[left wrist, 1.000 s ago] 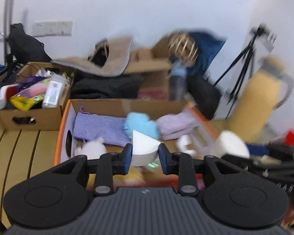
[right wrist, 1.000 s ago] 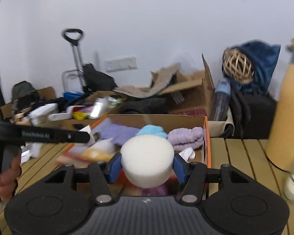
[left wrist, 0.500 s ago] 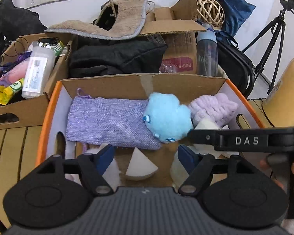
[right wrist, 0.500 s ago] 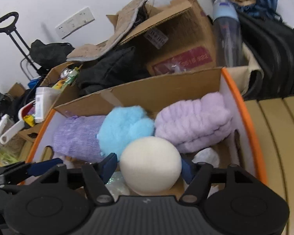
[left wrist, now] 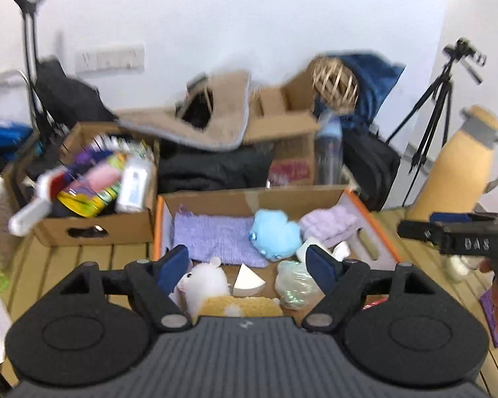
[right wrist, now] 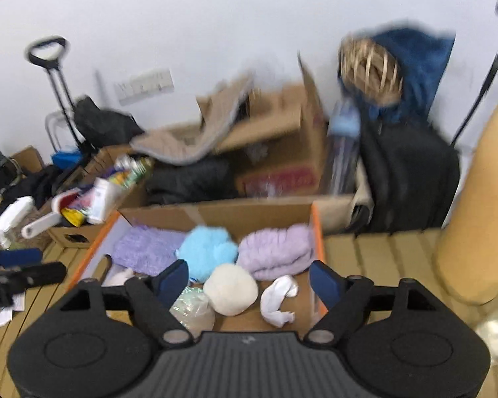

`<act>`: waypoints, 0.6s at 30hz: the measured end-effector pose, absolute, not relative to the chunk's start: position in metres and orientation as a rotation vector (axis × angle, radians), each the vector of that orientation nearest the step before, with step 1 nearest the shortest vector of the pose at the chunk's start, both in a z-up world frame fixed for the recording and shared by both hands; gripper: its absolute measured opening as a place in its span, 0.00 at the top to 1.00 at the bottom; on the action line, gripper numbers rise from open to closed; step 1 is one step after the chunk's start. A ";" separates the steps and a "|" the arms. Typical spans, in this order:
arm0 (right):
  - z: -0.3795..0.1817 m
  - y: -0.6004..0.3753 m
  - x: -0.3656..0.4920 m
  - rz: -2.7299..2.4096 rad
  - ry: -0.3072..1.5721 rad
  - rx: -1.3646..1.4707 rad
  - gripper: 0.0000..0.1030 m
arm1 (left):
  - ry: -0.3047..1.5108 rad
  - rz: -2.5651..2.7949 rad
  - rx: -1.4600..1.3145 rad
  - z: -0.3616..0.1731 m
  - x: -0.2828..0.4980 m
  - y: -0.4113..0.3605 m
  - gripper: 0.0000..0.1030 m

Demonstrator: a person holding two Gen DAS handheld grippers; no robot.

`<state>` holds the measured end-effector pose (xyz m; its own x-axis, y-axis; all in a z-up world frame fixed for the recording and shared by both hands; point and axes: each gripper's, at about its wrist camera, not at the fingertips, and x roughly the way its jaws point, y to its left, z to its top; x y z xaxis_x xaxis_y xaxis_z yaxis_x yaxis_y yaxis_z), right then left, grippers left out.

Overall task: Organize soft objects
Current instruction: 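Withdraw both tools from the box back over the table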

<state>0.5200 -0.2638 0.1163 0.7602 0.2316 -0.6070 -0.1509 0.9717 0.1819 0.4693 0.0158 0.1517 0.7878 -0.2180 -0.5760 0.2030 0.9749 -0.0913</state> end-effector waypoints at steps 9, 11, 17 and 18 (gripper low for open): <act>0.126 -0.283 0.322 0.202 0.374 0.033 0.16 | 0.242 -0.096 0.073 0.110 0.249 0.008 0.00; 0.119 -0.283 0.276 0.201 0.323 0.001 0.14 | 0.205 -0.094 0.059 0.098 0.206 0.010 0.00; 0.088 -0.280 0.155 0.146 0.245 -0.039 0.09 | 0.224 -0.077 -0.009 0.079 0.119 0.025 0.00; 0.081 -0.278 0.140 0.152 0.251 -0.034 0.09 | 0.224 -0.073 -0.015 0.078 0.111 0.026 0.00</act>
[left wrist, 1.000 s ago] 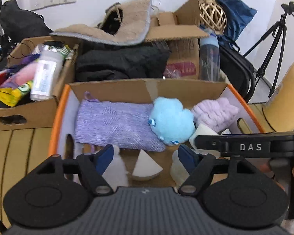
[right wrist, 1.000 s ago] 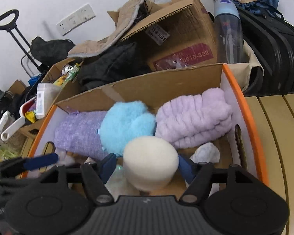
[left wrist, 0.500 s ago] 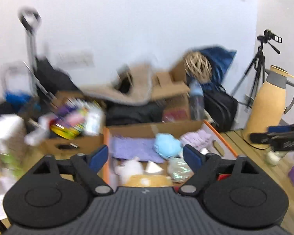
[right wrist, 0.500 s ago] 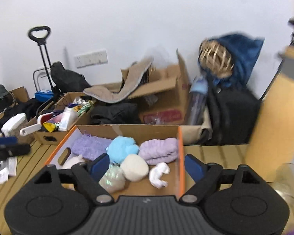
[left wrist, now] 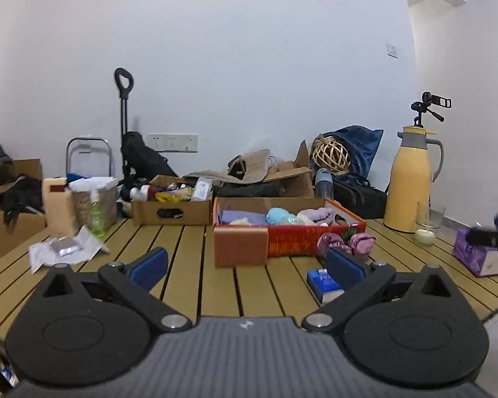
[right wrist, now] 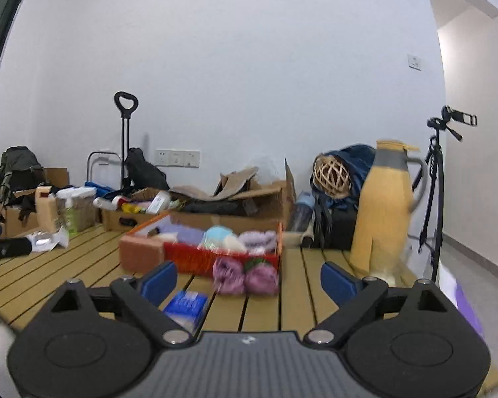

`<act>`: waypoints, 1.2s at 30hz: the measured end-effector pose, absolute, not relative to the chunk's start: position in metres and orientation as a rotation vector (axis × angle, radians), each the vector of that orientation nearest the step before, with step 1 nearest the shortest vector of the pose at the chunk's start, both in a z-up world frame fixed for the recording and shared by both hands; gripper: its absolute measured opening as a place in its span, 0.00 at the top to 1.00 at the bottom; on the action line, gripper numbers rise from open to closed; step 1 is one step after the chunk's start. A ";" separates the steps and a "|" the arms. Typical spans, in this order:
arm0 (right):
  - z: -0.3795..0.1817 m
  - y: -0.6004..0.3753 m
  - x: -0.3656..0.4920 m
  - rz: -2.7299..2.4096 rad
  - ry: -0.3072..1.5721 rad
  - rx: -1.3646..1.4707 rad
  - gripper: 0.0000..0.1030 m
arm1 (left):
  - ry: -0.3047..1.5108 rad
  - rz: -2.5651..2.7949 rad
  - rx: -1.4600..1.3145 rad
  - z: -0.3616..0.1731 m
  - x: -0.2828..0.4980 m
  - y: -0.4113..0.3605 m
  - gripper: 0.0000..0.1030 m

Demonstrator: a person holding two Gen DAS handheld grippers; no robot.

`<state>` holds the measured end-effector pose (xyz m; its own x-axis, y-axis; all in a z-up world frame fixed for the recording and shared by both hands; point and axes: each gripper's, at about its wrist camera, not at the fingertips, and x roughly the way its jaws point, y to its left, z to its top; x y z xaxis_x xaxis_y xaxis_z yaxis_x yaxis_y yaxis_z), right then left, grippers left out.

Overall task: Organize soft objects
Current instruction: 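Withdraw both tools from the box back over the table, then close the left and right tools on the blue tissue pack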

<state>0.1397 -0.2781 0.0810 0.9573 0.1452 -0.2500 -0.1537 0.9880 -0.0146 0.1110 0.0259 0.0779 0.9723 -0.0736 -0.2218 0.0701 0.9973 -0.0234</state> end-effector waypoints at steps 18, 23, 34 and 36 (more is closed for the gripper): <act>0.040 -0.262 0.133 0.199 0.357 0.007 0.13 | 0.310 -0.180 -0.026 0.054 0.133 0.008 0.00; 0.024 -0.270 0.181 0.227 0.461 0.066 0.34 | 0.415 -0.250 -0.079 0.031 0.189 -0.016 0.12; 0.010 -0.265 0.347 0.436 0.620 0.123 0.89 | 0.708 -0.339 -0.510 -0.020 0.293 -0.051 0.63; 0.005 -0.259 0.376 0.493 0.652 0.144 0.85 | 0.722 -0.330 -0.539 -0.027 0.303 -0.050 0.64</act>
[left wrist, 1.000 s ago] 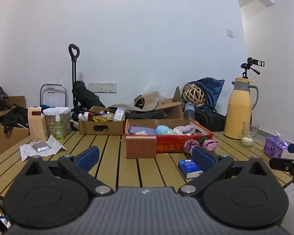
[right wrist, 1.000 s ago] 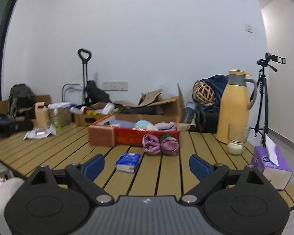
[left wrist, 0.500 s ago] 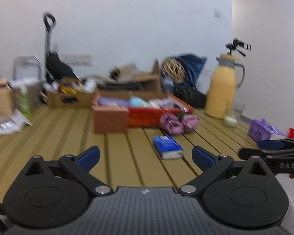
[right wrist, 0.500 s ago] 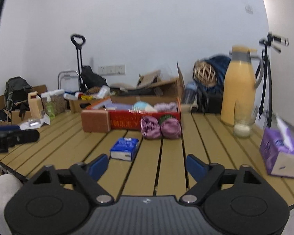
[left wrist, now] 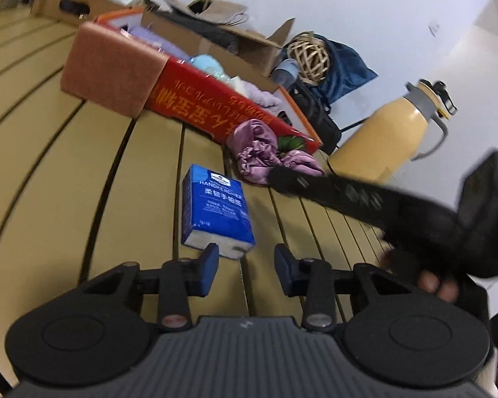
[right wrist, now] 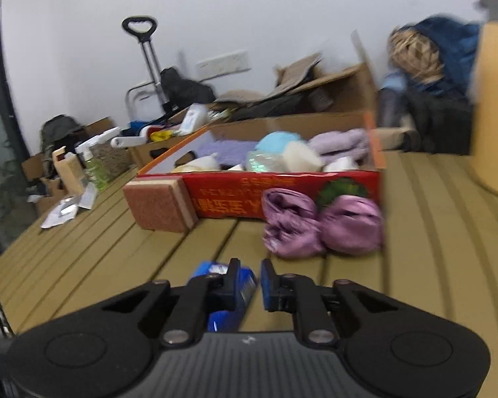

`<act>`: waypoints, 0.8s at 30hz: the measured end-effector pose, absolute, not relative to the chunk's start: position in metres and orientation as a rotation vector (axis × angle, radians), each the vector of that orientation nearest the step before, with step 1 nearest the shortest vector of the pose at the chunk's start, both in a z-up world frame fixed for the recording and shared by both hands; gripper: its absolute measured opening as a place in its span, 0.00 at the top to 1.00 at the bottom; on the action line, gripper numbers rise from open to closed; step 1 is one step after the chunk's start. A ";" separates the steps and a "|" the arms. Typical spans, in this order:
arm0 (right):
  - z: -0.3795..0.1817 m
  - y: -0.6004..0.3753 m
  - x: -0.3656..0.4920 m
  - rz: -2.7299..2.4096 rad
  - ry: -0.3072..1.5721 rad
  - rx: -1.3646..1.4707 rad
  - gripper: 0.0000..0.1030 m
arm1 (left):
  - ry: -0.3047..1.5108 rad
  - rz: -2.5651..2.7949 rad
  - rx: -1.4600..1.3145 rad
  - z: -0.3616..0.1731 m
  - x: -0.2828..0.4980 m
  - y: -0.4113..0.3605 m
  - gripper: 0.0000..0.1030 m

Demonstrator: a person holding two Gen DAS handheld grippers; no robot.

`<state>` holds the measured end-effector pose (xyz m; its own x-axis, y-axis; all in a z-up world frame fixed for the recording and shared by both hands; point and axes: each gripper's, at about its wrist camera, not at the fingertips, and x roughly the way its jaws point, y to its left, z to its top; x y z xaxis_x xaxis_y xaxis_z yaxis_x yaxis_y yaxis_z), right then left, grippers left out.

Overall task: Organize soft objects
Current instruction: 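Close the left and right tools on the blue tissue pack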

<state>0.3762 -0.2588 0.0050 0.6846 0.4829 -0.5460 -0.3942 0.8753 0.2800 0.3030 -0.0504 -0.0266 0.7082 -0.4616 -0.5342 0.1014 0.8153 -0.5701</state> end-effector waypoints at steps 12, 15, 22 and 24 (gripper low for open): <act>-0.025 -0.269 0.384 0.617 0.779 0.359 0.76 | 0.631 -0.201 -0.561 -0.019 0.326 0.003 0.69; -0.026 -0.275 0.369 0.583 0.739 0.405 0.73 | 0.588 -0.224 -0.517 -0.011 0.326 0.003 0.50; -0.037 -0.268 0.400 0.506 0.707 0.468 0.60 | 0.673 -0.255 -0.506 -0.023 0.362 -0.007 0.63; -0.041 -0.264 0.404 0.516 0.719 0.484 0.61 | 0.683 -0.263 -0.510 -0.029 0.359 -0.008 0.71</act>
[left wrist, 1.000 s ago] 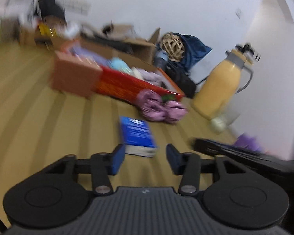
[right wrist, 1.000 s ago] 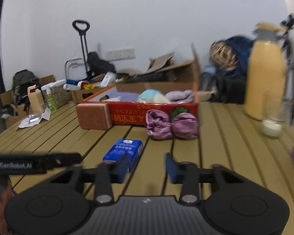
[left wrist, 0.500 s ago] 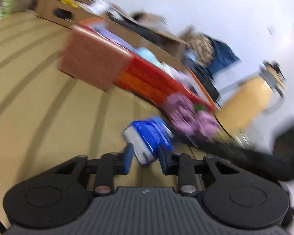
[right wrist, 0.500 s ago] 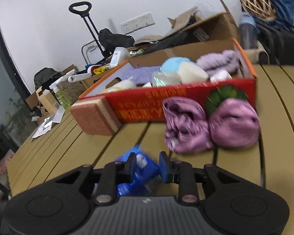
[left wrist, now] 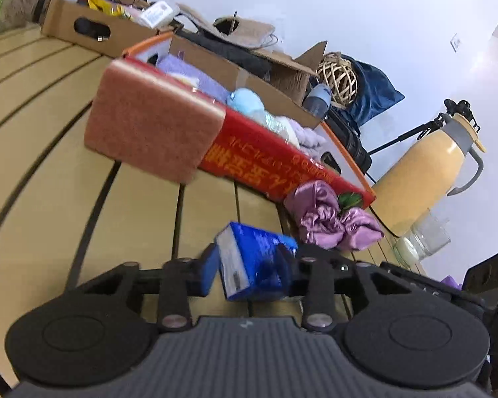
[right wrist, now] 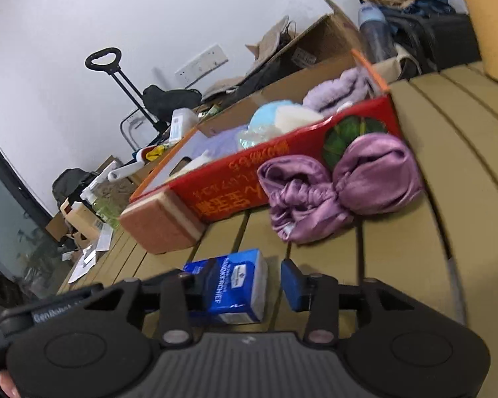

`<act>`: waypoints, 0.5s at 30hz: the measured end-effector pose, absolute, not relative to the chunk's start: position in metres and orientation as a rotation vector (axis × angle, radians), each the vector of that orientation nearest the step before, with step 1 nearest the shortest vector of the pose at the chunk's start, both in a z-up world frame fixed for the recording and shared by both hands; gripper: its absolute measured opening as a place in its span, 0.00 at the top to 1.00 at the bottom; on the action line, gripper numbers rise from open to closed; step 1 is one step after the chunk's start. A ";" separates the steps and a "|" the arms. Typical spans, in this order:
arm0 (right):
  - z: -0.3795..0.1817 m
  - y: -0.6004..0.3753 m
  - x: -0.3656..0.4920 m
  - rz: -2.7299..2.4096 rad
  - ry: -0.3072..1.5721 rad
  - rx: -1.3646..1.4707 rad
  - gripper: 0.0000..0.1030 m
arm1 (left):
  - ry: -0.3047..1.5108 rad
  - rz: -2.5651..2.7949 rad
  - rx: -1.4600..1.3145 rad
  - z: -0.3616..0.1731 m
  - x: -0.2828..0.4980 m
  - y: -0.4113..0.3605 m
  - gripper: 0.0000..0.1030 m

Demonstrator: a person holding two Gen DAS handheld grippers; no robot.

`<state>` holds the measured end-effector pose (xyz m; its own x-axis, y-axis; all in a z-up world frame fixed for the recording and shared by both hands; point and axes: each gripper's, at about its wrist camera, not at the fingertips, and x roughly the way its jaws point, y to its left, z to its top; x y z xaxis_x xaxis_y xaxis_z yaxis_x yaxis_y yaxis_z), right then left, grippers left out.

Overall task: Organize soft objects
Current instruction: 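Close the left and right tools on the blue tissue pack, then carry the blue tissue pack into the box and open both tools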

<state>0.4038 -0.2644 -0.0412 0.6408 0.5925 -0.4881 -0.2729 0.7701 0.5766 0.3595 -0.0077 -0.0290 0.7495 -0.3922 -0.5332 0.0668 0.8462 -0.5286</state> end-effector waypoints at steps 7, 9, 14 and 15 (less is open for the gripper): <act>-0.044 -0.253 0.398 0.514 0.729 0.466 0.76 | 0.678 -0.277 -0.507 -0.023 0.353 -0.007 0.75; -0.033 -0.252 0.387 0.502 0.699 0.442 0.78 | 0.651 -0.298 -0.501 -0.011 0.341 -0.008 0.75; 0.004 -0.265 0.342 0.492 0.599 0.456 0.79 | 0.583 -0.365 -0.472 0.021 0.316 -0.017 0.75; 0.009 -0.269 0.338 0.484 0.585 0.466 0.79 | 0.576 -0.372 -0.470 0.026 0.318 -0.021 0.75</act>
<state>0.3380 -0.2689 0.0088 0.7307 0.5498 -0.4048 -0.2948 0.7889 0.5393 0.3178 -0.0209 0.0261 0.7781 -0.4585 -0.4293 0.2031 0.8304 -0.5188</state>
